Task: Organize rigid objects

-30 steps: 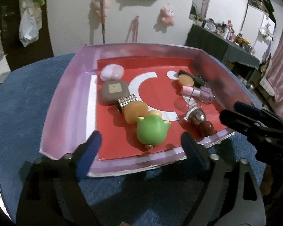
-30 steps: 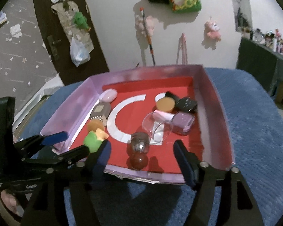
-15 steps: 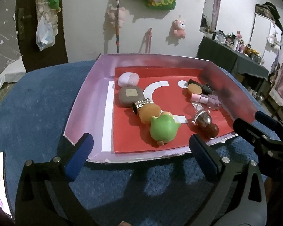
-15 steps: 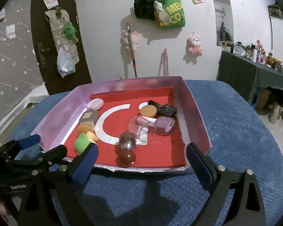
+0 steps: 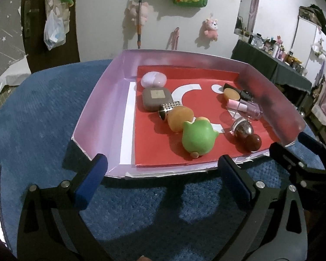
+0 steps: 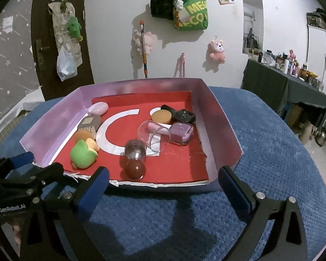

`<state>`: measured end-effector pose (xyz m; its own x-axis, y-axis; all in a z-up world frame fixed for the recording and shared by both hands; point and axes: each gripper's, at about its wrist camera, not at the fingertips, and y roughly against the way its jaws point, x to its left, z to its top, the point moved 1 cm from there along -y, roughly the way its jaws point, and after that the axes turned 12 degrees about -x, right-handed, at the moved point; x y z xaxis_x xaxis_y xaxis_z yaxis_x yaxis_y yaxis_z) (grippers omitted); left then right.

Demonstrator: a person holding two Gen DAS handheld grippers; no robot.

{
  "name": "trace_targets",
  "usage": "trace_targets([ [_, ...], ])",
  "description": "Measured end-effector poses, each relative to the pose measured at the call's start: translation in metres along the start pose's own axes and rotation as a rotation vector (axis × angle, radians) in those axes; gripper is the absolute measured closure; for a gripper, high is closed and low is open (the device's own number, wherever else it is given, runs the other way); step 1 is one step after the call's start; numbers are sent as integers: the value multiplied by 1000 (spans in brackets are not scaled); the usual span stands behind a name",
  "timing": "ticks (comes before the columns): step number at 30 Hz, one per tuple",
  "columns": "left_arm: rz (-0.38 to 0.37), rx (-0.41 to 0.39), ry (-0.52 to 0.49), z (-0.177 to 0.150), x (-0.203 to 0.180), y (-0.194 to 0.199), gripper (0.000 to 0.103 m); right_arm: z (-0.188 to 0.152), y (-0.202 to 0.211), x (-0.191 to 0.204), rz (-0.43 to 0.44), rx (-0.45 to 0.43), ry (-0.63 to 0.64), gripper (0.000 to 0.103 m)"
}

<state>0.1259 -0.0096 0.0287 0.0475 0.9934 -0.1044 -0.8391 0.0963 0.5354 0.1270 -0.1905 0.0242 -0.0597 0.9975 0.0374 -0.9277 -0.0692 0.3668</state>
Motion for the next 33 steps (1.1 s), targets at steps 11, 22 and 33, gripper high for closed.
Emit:
trace_targets([
  [11, -12, 5, 16, -1, 2, -1, 0, -1, 0, 1, -6, 0, 8, 0],
  [22, -16, 9, 20, -2, 2, -1, 0, -1, 0, 1, -5, 0, 6, 0],
  [33, -17, 14, 21, -2, 2, -1, 0, -5, -3, -4, -11, 20, -14, 0],
])
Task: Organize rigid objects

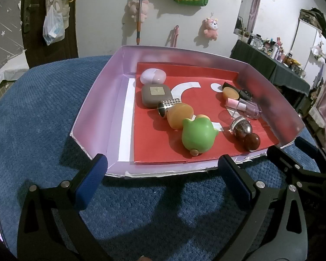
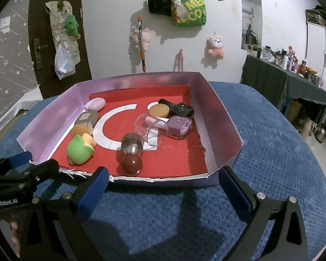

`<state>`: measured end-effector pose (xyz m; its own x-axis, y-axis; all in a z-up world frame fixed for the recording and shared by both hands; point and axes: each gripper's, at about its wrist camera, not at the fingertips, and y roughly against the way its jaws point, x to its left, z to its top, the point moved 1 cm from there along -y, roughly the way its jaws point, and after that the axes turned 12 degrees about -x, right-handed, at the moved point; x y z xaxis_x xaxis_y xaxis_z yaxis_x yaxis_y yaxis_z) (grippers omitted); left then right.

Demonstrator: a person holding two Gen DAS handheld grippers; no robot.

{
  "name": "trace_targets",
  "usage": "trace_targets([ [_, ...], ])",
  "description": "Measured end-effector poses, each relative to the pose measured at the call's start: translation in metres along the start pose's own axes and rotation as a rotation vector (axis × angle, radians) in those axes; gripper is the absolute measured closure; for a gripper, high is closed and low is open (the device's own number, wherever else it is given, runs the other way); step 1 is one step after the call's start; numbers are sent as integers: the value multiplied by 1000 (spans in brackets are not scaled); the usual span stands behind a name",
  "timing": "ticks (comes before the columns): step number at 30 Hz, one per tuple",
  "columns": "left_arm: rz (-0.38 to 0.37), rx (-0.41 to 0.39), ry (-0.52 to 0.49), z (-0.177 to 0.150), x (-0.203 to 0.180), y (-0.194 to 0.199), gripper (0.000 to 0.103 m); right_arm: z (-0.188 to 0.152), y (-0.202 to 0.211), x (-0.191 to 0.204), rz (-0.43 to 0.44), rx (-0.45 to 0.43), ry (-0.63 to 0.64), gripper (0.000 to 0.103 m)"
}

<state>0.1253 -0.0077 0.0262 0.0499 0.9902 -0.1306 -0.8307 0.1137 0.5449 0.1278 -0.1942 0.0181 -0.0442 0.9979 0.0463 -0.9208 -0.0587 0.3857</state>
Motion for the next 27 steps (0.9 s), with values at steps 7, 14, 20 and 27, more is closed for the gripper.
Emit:
trace_targets([
  [7, 6, 3, -20, -1, -4, 3, 0, 5, 7, 1, 9, -17, 6, 0],
  [14, -24, 2, -20, -2, -8, 14, 0, 9, 25, 0, 37, -38, -1, 0],
  [20, -28, 28, -39, -13, -12, 23, 0, 4, 37, 1, 58, -21, 0, 0],
  [27, -47, 92, -27, -30, -12, 23, 0, -13, 42, -3, 69, 34, 0, 0],
])
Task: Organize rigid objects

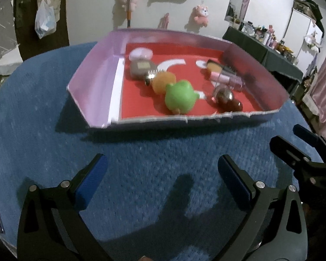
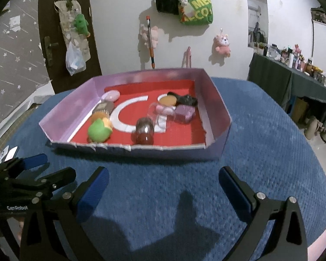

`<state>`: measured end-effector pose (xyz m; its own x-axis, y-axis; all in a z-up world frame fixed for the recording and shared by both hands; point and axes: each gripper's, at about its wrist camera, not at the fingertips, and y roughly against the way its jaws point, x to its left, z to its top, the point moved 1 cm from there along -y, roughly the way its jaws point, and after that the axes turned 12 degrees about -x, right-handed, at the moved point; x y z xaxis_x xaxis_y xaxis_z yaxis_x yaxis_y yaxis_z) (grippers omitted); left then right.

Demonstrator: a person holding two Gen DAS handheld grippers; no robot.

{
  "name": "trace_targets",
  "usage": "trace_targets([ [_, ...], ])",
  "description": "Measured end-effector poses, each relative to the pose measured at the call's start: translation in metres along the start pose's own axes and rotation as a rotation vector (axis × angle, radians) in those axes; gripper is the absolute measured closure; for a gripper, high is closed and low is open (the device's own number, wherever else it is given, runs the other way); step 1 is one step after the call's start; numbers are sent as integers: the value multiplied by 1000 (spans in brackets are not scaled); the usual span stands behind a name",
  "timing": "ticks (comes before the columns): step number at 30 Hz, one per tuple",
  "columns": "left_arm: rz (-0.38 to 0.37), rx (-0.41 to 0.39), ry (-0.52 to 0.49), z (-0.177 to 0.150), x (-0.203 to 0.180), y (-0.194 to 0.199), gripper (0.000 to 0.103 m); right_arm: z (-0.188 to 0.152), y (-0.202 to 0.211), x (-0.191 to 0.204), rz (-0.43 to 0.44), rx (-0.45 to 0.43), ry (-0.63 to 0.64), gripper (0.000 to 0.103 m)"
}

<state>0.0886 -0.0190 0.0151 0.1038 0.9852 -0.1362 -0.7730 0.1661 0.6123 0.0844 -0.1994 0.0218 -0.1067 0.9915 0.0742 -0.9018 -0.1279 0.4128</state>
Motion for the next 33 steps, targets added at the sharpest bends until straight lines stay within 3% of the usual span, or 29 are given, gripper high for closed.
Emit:
trace_targets([
  [11, 16, 36, -10, -17, -1, -3, 0, -23, -4, -8, -1, 79, -21, 0],
  [33, 112, 13, -49, -22, -9, -7, 0, -35, -14, -15, -37, 108, -17, 0],
])
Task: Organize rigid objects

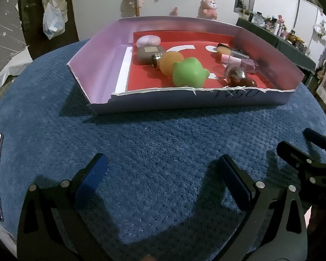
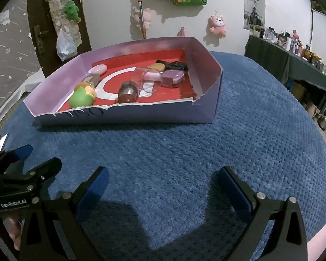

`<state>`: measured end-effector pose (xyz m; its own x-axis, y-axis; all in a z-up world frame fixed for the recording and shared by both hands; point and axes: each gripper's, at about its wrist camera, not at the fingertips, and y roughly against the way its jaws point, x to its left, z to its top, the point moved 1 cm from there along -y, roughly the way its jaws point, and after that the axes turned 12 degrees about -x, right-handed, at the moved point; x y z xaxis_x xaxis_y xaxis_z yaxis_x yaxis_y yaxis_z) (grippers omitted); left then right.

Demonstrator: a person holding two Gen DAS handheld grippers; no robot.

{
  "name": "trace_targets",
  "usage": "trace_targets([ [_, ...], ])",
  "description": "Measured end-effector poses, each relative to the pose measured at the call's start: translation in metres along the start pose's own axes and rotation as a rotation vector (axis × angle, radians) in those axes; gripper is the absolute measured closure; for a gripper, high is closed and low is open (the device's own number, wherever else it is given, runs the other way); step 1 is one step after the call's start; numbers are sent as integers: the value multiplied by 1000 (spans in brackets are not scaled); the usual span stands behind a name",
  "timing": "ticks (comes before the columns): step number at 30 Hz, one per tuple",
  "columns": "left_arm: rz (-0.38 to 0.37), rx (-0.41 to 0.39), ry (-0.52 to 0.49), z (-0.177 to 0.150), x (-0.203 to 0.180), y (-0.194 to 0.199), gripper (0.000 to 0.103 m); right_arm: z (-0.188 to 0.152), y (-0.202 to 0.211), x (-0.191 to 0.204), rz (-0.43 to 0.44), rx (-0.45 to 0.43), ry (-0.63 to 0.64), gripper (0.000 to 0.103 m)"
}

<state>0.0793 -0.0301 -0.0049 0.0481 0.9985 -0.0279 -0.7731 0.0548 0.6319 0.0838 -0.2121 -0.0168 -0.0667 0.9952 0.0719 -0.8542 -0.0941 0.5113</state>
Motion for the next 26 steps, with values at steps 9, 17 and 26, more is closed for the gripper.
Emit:
trace_targets([
  [9, 12, -5, 7, 0, 0, -1, 0, -2, -2, 3, -22, -8, 30, 0],
  [17, 12, -6, 7, 0, 0, 0, 0, -3, -3, 6, -32, -9, 43, 0],
  [26, 13, -6, 8, -1, 0, 0, 0, -3, -3, 6, -32, -9, 42, 0],
])
